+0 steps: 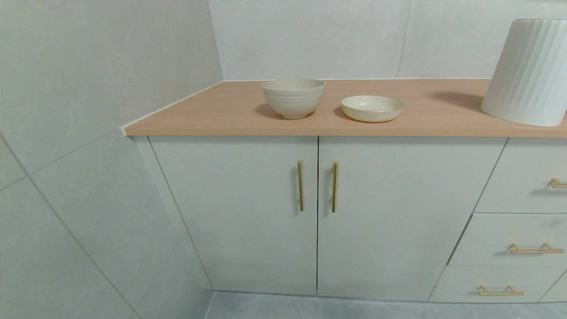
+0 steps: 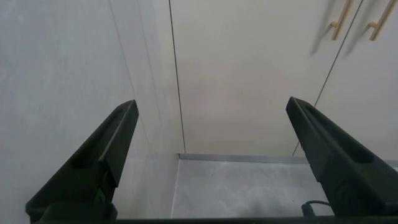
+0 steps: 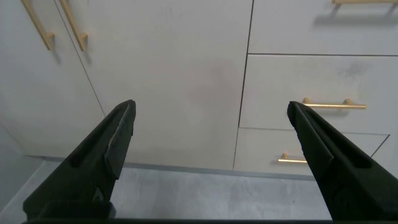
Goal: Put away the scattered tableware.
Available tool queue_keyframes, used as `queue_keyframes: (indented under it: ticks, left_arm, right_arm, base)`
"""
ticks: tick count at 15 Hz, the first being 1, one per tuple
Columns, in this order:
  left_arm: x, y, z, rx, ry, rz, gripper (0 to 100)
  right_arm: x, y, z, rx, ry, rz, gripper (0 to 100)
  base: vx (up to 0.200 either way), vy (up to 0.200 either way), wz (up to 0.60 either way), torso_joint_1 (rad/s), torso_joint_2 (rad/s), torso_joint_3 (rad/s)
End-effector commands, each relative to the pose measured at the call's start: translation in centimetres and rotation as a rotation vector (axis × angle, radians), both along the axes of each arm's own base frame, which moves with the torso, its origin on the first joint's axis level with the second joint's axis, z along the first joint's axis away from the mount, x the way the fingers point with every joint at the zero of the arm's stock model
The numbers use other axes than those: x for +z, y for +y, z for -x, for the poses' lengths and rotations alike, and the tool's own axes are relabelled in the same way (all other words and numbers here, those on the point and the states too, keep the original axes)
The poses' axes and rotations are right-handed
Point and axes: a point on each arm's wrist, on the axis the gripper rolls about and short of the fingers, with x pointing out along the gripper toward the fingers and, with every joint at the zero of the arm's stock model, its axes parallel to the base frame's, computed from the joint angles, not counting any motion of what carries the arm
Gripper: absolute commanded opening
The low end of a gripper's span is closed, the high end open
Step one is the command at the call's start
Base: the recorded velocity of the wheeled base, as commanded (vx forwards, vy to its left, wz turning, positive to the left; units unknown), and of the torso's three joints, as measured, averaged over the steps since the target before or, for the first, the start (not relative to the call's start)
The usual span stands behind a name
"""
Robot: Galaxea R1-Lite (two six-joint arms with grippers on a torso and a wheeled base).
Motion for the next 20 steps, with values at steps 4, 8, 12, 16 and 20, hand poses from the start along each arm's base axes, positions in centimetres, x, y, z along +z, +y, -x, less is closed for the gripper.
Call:
queue_keyframes:
  ticks: [4,8,12,16,20]
  left_arm:
    - [0.0,0.0,0.0,0.000,0.000,0.000,100]
    - [0.0,0.0,0.0,0.000,0.000,-0.002,100]
    - [0.0,0.0,0.0,0.000,0.000,-0.002,100]
    - [0.0,0.0,0.0,0.000,0.000,0.000,100]
    - [0.0,0.0,0.0,0.000,0.000,-0.002,100]
  right_arm:
    - [0.0,0.0,0.0,0.001,0.000,0.004,100]
    - [0.0,0.0,0.0,0.005,0.000,0.012,100]
    - [3.7,0.2,0.5,0.140,-0.055,-0.038,100]
    - [8.5,0.8,-3.0,0.462,0.145,-0.088,100]
    - [12.0,3.5,-10.4,0.648,0.404,-0.066,100]
  base:
    - [0.000,0.000,0.00,0.000,0.00,0.000]
    - [0.000,0.000,0.00,0.000,0.00,0.000]
    - [0.000,0.000,0.00,0.000,0.00,0.000]
    - [0.000,0.000,0.00,0.000,0.00,0.000]
    - [0.000,0.000,0.00,0.000,0.00,0.000]
